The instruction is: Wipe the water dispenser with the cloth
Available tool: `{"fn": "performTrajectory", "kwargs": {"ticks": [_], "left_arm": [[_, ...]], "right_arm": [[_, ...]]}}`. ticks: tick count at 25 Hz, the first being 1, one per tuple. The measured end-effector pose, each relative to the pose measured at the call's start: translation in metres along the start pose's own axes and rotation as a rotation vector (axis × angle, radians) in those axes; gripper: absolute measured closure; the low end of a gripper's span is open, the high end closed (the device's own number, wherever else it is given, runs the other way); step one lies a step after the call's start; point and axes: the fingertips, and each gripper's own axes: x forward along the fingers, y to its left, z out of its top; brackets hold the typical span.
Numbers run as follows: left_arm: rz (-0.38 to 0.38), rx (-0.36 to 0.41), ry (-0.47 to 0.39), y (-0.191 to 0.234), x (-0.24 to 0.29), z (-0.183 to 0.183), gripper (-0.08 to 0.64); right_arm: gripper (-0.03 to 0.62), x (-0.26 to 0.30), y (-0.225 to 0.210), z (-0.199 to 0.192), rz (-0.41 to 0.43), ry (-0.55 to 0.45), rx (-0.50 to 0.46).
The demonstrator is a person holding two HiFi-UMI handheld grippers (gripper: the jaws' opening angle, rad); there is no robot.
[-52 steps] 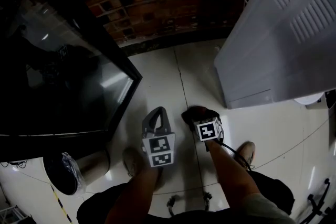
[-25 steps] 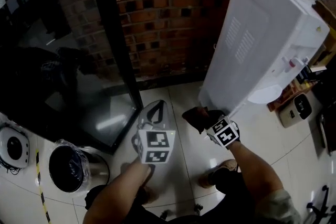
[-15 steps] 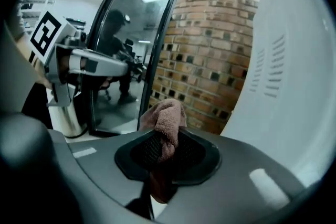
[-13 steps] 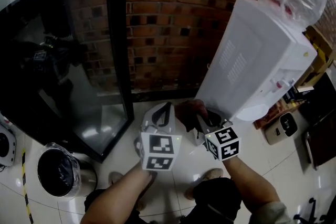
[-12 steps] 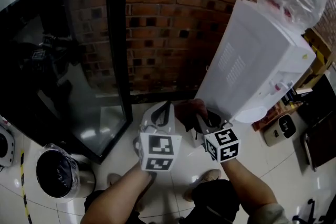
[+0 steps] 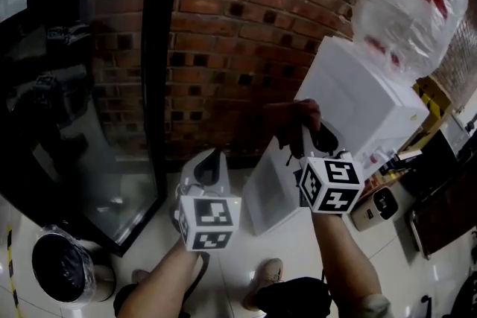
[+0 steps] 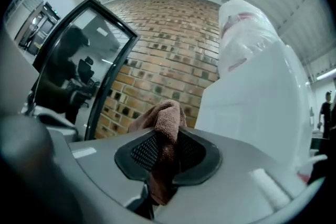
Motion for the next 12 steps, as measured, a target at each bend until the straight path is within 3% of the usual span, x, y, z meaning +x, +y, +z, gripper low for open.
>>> {"fn": "performTrajectory", "kwargs": {"ticks": [4,12], "left_arm": [[-0.019,-0.064,-0.029,0.007,0.008,0.021,0.56],[-0.059,-0.048,-0.041,0.02,0.007,0.048,0.56]], "right_arm": [[0.509,0.02,-0.025,0.049,-0.098,-0.047,0.009],[0.509,0.056,-0.05,0.09,-0.193,-0.076,0.106]]}}
